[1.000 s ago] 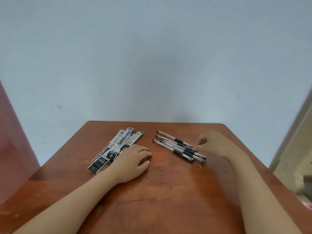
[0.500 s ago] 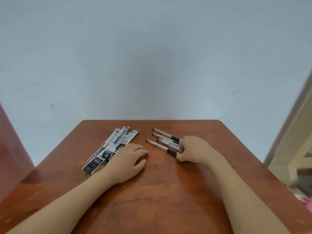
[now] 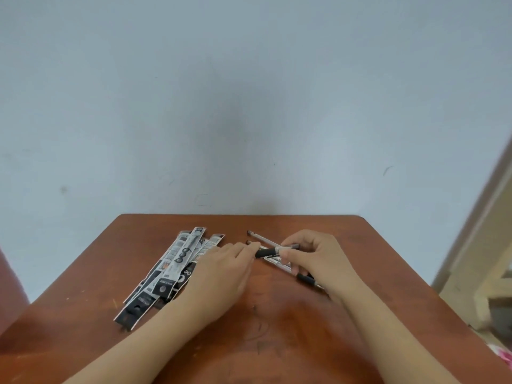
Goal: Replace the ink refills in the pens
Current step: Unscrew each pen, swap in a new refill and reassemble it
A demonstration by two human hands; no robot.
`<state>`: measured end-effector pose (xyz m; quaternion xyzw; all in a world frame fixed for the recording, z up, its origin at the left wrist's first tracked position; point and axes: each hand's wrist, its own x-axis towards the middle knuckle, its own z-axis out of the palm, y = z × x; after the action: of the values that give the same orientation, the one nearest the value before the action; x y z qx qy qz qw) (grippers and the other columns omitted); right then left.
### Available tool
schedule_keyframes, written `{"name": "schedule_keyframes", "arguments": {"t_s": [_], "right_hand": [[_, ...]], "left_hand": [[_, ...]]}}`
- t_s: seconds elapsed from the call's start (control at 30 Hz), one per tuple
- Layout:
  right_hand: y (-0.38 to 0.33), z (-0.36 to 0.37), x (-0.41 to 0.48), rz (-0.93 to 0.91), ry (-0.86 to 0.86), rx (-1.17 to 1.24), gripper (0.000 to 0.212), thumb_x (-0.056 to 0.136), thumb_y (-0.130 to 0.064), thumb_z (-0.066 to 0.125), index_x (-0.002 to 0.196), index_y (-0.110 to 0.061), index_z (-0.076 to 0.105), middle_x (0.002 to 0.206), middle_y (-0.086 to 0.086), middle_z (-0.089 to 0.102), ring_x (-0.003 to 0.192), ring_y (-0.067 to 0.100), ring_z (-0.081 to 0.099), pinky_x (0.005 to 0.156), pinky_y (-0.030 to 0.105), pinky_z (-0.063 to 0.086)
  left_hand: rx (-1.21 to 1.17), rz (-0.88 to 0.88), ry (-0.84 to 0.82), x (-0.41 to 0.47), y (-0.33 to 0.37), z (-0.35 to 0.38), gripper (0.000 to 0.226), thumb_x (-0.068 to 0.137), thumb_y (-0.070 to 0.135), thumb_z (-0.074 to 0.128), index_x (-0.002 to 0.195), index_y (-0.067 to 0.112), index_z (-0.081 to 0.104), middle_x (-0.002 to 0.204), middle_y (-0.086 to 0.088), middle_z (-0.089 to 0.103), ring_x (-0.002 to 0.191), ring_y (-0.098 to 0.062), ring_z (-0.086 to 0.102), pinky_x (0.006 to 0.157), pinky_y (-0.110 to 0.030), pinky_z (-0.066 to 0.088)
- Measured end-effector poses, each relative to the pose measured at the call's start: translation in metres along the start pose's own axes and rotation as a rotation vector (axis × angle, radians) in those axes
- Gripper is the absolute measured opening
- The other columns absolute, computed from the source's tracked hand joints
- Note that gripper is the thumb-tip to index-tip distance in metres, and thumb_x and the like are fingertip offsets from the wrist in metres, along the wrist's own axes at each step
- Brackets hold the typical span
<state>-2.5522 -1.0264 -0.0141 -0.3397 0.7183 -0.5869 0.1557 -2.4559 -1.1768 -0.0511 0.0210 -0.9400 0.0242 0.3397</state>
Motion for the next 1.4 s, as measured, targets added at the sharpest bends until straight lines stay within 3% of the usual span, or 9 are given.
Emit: {"name": "schedule_keyframes", "arguments": {"t_s": [0.27,0.4,0.57,0.67,0.77,1.07,1.2,1.27,1.4], "right_hand": [[0.008,0.014,0.003,0.071,-0.089,0.064,0.011,0.084,-0.007,0.062,0.076,-0.015,0.063,0.052,-0.003,0.063,0.042,0.009,0.049,0.040,0.015,0.035],[0.010,0.016,0.004,0.066,-0.039,0.083,0.016,0.083,-0.009,0.064,0.070,-0.016,0.065,0.048,-0.003,0.061,0.039,0.006,0.045,0.040,0.014,0.034],[0.009,0.011,0.008,0.056,0.046,0.185,0.021,0.078,-0.006,0.067,0.059,-0.016,0.066,0.041,-0.004,0.051,0.035,0.005,0.035,0.038,0.014,0.028],[0.007,0.005,0.010,0.033,0.065,0.276,0.026,0.077,-0.006,0.065,0.052,-0.015,0.066,0.038,-0.004,0.045,0.034,0.004,0.030,0.037,0.012,0.026],[0.004,0.004,0.009,-0.009,0.071,0.326,0.028,0.076,-0.004,0.063,0.050,-0.013,0.065,0.036,-0.004,0.043,0.034,0.003,0.029,0.036,0.012,0.024],[-0.004,-0.001,0.008,-0.074,0.111,0.305,0.021,0.080,0.000,0.059,0.061,-0.008,0.063,0.036,-0.006,0.049,0.033,0.000,0.035,0.036,0.008,0.028],[-0.001,-0.051,0.009,-0.097,0.383,0.646,0.026,0.077,-0.020,0.066,0.052,-0.015,0.061,0.040,-0.008,0.047,0.034,0.002,0.029,0.034,0.013,0.021],[0.002,-0.054,0.007,-0.136,0.369,0.499,0.024,0.060,-0.034,0.074,0.053,-0.014,0.063,0.042,-0.006,0.047,0.036,0.004,0.033,0.037,0.015,0.025],[0.008,-0.004,0.011,-0.090,0.089,-0.014,0.019,0.078,-0.002,0.066,0.067,-0.017,0.062,0.048,-0.006,0.060,0.041,0.004,0.048,0.045,0.016,0.037]], "left_hand": [[-0.014,0.000,-0.015,-0.007,-0.009,-0.006,0.032,0.078,0.022,0.037,0.091,0.017,0.067,0.058,0.009,0.057,0.043,-0.010,0.050,0.035,-0.016,0.030],[-0.155,-0.017,-0.062,-0.006,-0.012,-0.008,0.033,0.081,0.027,0.038,0.087,0.017,0.068,0.057,0.008,0.059,0.041,-0.010,0.051,0.033,-0.017,0.038],[-0.422,-0.124,-0.200,-0.003,-0.015,-0.014,0.037,0.085,0.039,0.042,0.087,0.011,0.065,0.063,0.003,0.058,0.058,-0.009,0.051,0.057,-0.025,0.042],[-0.513,-0.127,-0.216,0.003,-0.010,-0.023,0.015,0.089,0.022,0.053,0.079,0.019,0.063,0.060,0.016,0.051,0.059,0.000,0.050,0.056,-0.012,0.036],[-0.561,-0.142,-0.206,0.006,-0.004,-0.031,0.016,0.088,0.016,0.055,0.075,0.020,0.063,0.055,0.018,0.048,0.058,0.006,0.050,0.056,-0.010,0.037],[-0.337,-0.008,-0.130,0.008,0.005,-0.038,0.017,0.089,0.016,0.048,0.082,0.009,0.062,0.055,0.013,0.036,0.049,-0.012,0.043,0.047,-0.018,0.032],[-0.113,-0.151,0.080,-0.001,-0.026,-0.047,0.024,0.080,0.015,0.042,0.077,0.005,0.063,0.051,-0.004,0.050,0.037,-0.024,0.047,0.037,-0.021,0.035],[-0.191,-0.220,0.109,-0.001,-0.036,-0.049,0.034,0.082,0.023,0.038,0.082,0.004,0.065,0.054,-0.007,0.054,0.042,-0.026,0.050,0.042,-0.030,0.044],[-0.289,-0.182,0.027,-0.001,-0.020,-0.040,0.030,0.084,0.026,0.047,0.095,0.008,0.068,0.060,0.002,0.054,0.049,-0.016,0.048,0.048,-0.024,0.040]]}}
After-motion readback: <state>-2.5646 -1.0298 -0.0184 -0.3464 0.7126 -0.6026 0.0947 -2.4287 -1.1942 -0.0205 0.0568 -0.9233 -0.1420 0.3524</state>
